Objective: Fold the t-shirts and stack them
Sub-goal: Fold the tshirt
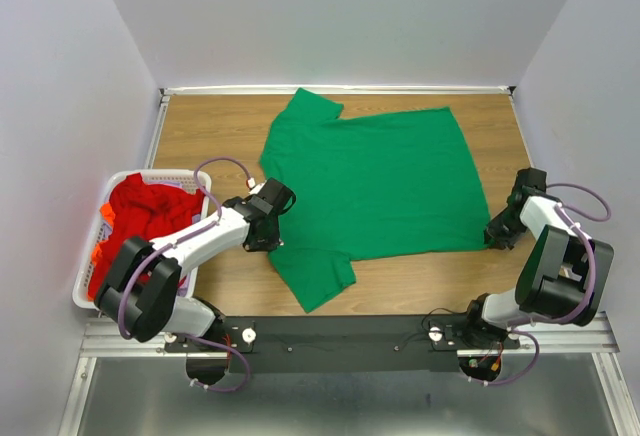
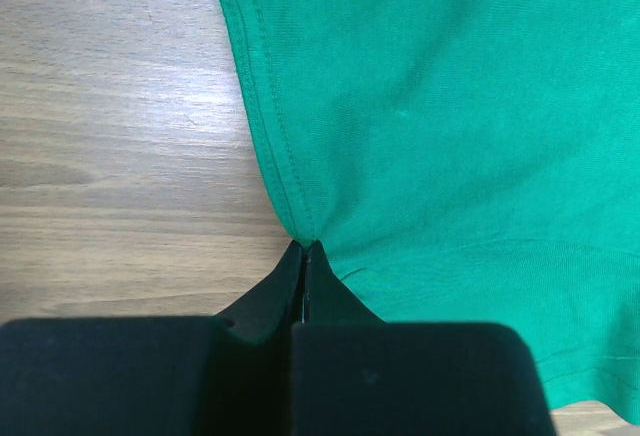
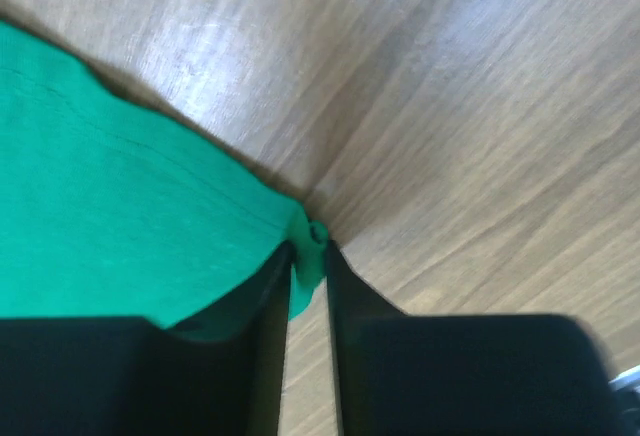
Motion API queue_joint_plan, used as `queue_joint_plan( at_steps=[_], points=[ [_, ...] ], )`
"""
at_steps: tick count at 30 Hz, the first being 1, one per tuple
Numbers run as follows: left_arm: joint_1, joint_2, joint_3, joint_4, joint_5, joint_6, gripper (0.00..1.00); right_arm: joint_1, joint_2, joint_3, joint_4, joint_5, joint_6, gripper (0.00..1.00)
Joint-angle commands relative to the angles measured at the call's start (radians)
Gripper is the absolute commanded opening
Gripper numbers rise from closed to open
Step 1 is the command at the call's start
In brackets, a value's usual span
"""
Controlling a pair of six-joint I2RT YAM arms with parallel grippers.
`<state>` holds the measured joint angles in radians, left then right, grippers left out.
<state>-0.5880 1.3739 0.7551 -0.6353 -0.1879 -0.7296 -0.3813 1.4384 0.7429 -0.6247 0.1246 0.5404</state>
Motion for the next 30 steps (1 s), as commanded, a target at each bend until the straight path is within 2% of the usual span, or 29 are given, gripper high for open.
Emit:
queue_joint_plan(
  at_steps=[1,6,16,23,30],
  points=[
    [0.01,-0.038,0.004,-0.018,-0.004,-0.001,0.0,-0.008,0.022,-0.054,0.031,0.056,0.016,0.23],
    [0.027,-0.042,0.007,-0.035,-0.004,0.009,0.0,-0.008,-0.007,-0.036,0.002,0.102,0.027,0.01],
    [0.092,-0.085,0.024,-0.09,0.025,0.081,0.0,-0.008,-0.082,0.072,-0.185,0.139,0.049,0.0],
    [0.135,-0.076,0.095,-0.116,0.05,0.136,0.0,-0.008,-0.098,0.11,-0.198,0.048,0.014,0.01],
    [0.2,-0.047,0.156,-0.115,0.056,0.186,0.0,-0.008,-0.033,0.236,-0.194,-0.026,-0.046,0.01]
  ],
)
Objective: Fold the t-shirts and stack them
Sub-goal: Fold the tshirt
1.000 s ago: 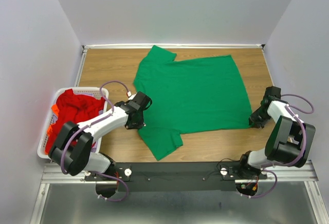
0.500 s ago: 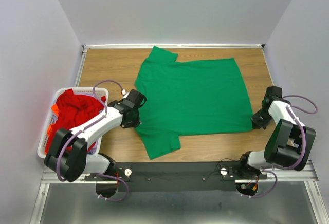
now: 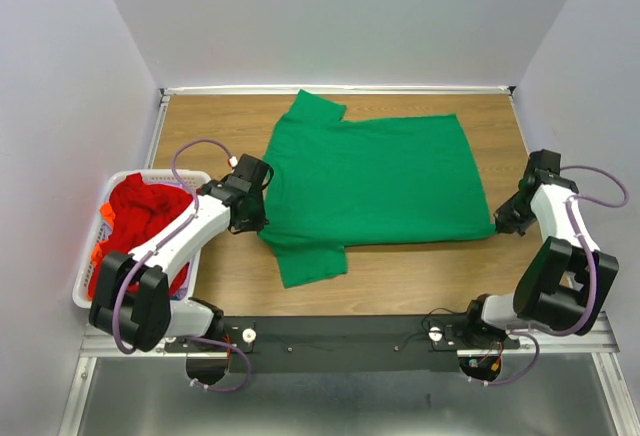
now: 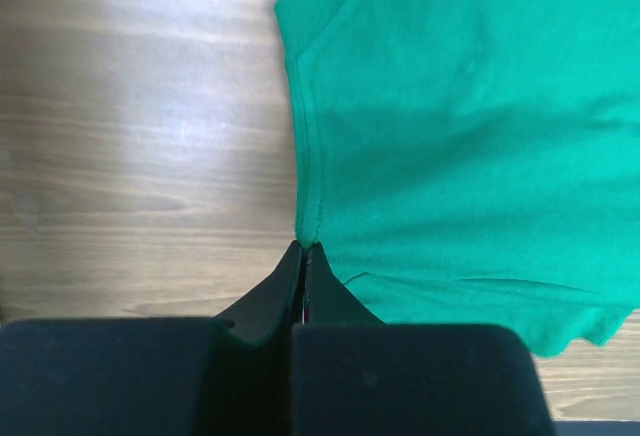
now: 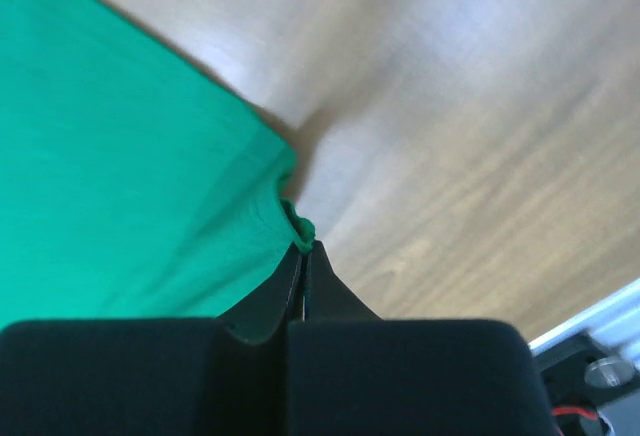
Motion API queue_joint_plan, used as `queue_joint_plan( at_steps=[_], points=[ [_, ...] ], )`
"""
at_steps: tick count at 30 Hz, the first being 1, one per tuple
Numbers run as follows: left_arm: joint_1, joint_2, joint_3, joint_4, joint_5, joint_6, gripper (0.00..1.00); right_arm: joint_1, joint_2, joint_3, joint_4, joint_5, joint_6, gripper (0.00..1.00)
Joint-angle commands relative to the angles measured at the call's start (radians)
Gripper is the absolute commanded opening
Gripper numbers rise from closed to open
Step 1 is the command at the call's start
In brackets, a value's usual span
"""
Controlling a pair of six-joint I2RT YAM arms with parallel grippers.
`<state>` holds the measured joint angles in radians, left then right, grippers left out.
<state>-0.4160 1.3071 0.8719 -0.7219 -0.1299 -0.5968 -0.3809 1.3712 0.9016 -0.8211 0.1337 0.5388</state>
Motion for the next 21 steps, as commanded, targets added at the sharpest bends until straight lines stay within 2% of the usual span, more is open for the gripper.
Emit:
queue_joint_plan(
  at_steps=[1,4,21],
  points=[
    [0.031,0.03,0.044,-0.025,-0.001,0.058,0.0,-0.009,0.048,0.092,0.005,-0.055,-0.054,0.01],
    [0.049,0.063,0.073,-0.013,0.01,0.077,0.0,-0.001,0.103,0.157,0.007,-0.098,-0.082,0.01],
    [0.095,0.276,0.239,0.05,-0.066,0.123,0.0,0.083,0.357,0.387,0.043,-0.04,-0.131,0.01]
  ],
)
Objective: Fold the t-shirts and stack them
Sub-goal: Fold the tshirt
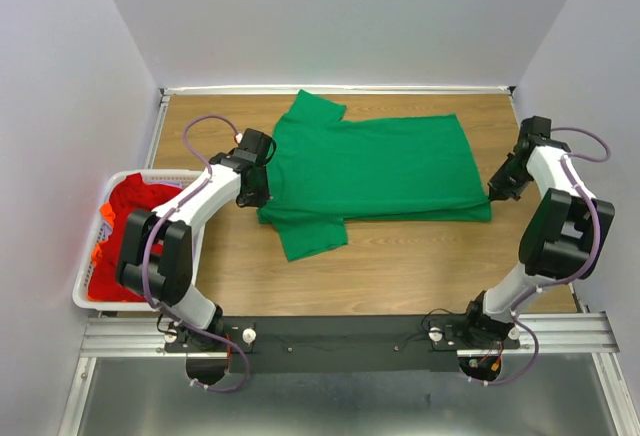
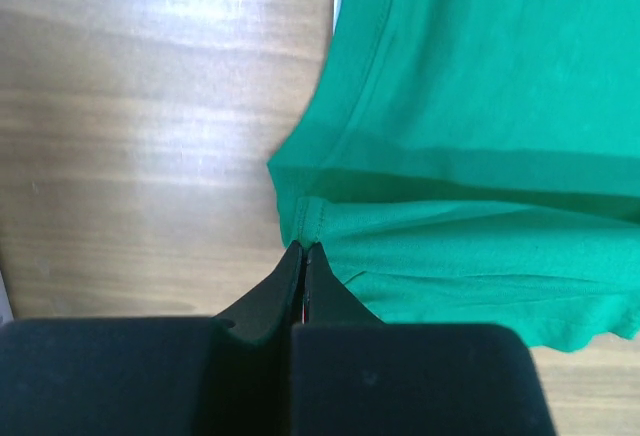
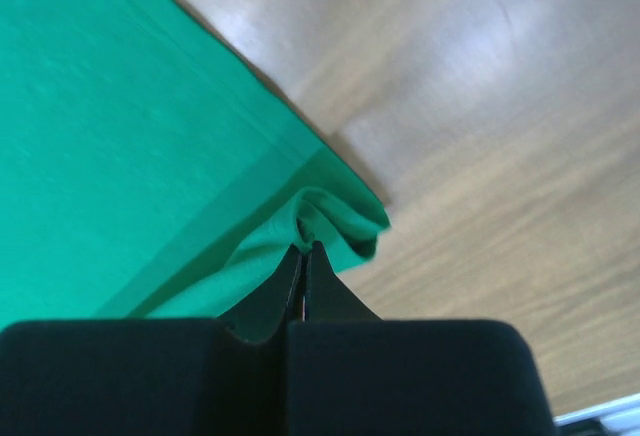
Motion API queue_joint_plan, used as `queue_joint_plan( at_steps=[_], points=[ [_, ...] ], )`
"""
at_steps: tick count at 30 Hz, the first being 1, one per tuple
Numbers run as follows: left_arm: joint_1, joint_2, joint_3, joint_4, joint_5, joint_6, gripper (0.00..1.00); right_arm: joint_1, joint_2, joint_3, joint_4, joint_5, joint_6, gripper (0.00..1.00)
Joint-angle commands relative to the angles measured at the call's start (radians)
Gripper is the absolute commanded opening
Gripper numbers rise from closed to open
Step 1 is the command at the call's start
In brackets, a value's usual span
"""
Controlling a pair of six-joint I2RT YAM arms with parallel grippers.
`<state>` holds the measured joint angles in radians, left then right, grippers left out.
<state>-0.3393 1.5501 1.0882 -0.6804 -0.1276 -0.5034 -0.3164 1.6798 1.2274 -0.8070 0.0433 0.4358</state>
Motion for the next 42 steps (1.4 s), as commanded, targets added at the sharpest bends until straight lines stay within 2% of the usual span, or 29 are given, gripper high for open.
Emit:
queue_joint_plan(
  at_steps=[1,14,35,38,41,42],
  points=[
    [0.019,0.048,0.025,0.015,-0.075,0.031,0.0,0.022,0.061,0.069,0.031,0.061,-0.028,0.01],
    [0.023,0.127,0.078,0.048,-0.107,0.025,0.0,0.045,0.176,0.164,0.066,0.105,-0.029,0.0],
    [0.029,0.173,0.032,0.128,-0.142,0.009,0.0,0.083,0.285,0.231,0.107,0.119,0.004,0.02],
    [0.031,0.176,0.035,0.134,-0.155,0.005,0.09,0.083,0.293,0.23,0.114,0.11,0.0,0.13],
    [0.031,0.169,0.033,0.142,-0.159,0.002,0.29,0.083,0.281,0.225,0.123,0.093,-0.008,0.28],
    [0.031,0.166,0.035,0.142,-0.161,0.002,0.32,0.083,0.276,0.227,0.124,0.087,-0.008,0.3]
  ],
)
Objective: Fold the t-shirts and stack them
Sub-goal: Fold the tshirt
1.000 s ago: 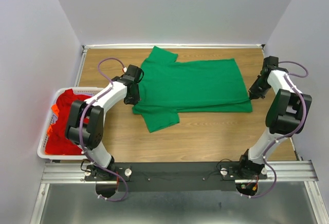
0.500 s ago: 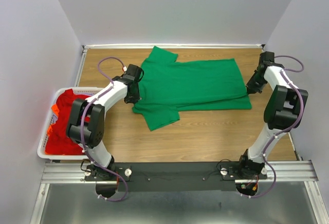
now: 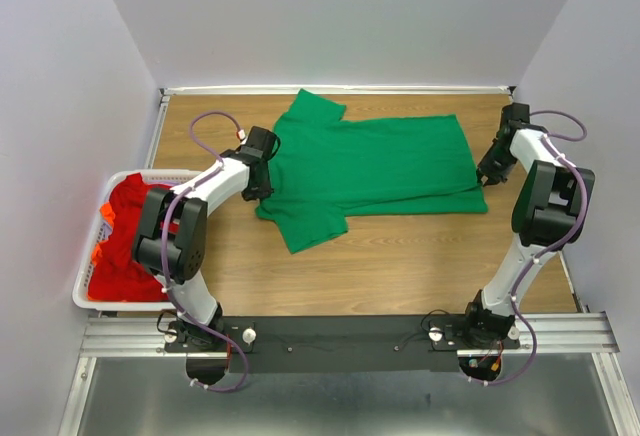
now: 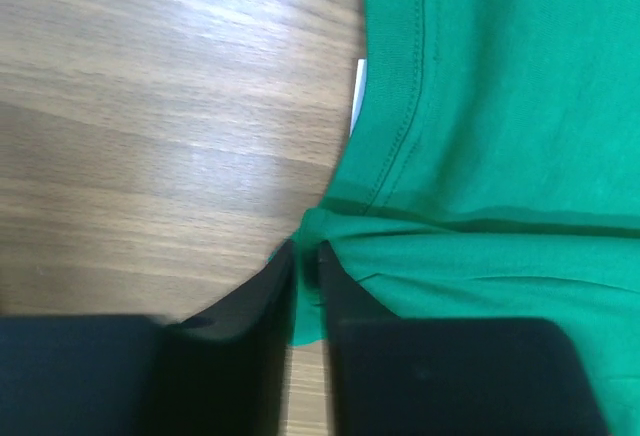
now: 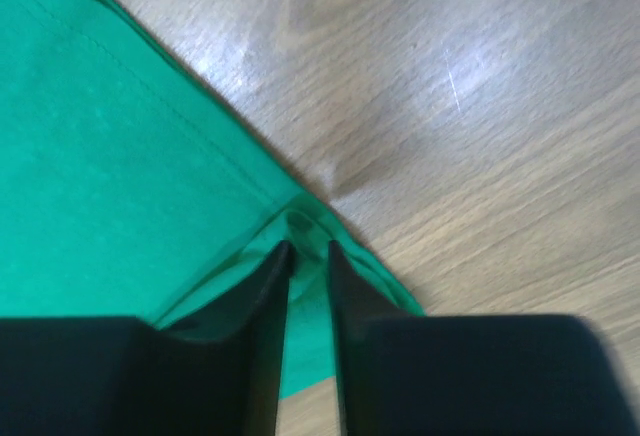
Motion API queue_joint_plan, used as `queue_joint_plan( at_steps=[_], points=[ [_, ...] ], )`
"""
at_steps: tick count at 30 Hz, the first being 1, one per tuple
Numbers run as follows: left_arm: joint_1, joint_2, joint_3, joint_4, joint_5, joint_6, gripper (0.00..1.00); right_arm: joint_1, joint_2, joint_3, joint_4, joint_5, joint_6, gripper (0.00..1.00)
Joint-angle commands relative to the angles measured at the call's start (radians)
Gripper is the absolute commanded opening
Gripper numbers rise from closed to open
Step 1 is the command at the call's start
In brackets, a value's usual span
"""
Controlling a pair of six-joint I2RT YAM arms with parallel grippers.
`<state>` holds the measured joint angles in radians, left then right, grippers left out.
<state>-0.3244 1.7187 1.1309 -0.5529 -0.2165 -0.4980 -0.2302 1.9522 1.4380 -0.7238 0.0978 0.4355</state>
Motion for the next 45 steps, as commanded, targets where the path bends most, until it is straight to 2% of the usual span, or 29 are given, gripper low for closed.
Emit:
queue_joint_plan(
  at_steps=[1,3,5,6,10,15,18,19,21,22,28,38,45],
  points=[
    [0.016,-0.007,-0.006,0.013,-0.072,-0.005,0.36,0.0,-0.005,0.019,0.044,0.026,-0.011,0.33],
    [0.016,-0.03,-0.003,0.01,-0.08,-0.01,0.46,0.008,-0.024,0.025,0.047,0.016,-0.015,0.43],
    [0.016,-0.066,-0.003,0.008,-0.092,-0.014,0.54,0.02,-0.061,0.03,0.047,-0.007,-0.018,0.48],
    [0.016,-0.08,-0.003,0.008,-0.095,-0.016,0.63,0.023,-0.074,0.027,0.047,-0.024,-0.018,0.52],
    [0.016,-0.168,-0.023,-0.007,-0.098,-0.025,0.75,0.115,-0.143,0.006,0.05,-0.087,-0.058,0.59],
    [0.016,-0.263,-0.118,0.002,-0.092,-0.047,0.75,0.297,-0.268,-0.074,0.13,-0.174,-0.144,0.59],
    [0.016,-0.317,-0.181,0.021,-0.098,-0.063,0.74,0.481,-0.309,-0.123,0.207,-0.221,-0.213,0.59],
    [0.018,-0.327,-0.195,0.036,-0.101,-0.071,0.74,0.58,-0.311,-0.131,0.225,-0.222,-0.224,0.59],
    [0.019,-0.363,-0.243,0.062,-0.101,-0.083,0.74,0.679,-0.294,-0.158,0.288,-0.24,-0.239,0.59],
    [0.021,-0.378,-0.259,0.088,-0.098,-0.086,0.74,0.768,-0.282,-0.166,0.309,-0.242,-0.251,0.59],
    [0.039,-0.393,-0.316,0.146,-0.084,-0.1,0.74,1.035,-0.144,-0.125,0.403,-0.205,-0.317,0.59],
    [0.044,-0.422,-0.411,0.26,-0.099,-0.099,0.74,1.226,0.037,-0.044,0.448,-0.135,-0.391,0.58],
    [0.042,-0.441,-0.43,0.262,-0.1,-0.102,0.74,1.275,0.089,-0.054,0.449,-0.104,-0.409,0.57]
  ],
)
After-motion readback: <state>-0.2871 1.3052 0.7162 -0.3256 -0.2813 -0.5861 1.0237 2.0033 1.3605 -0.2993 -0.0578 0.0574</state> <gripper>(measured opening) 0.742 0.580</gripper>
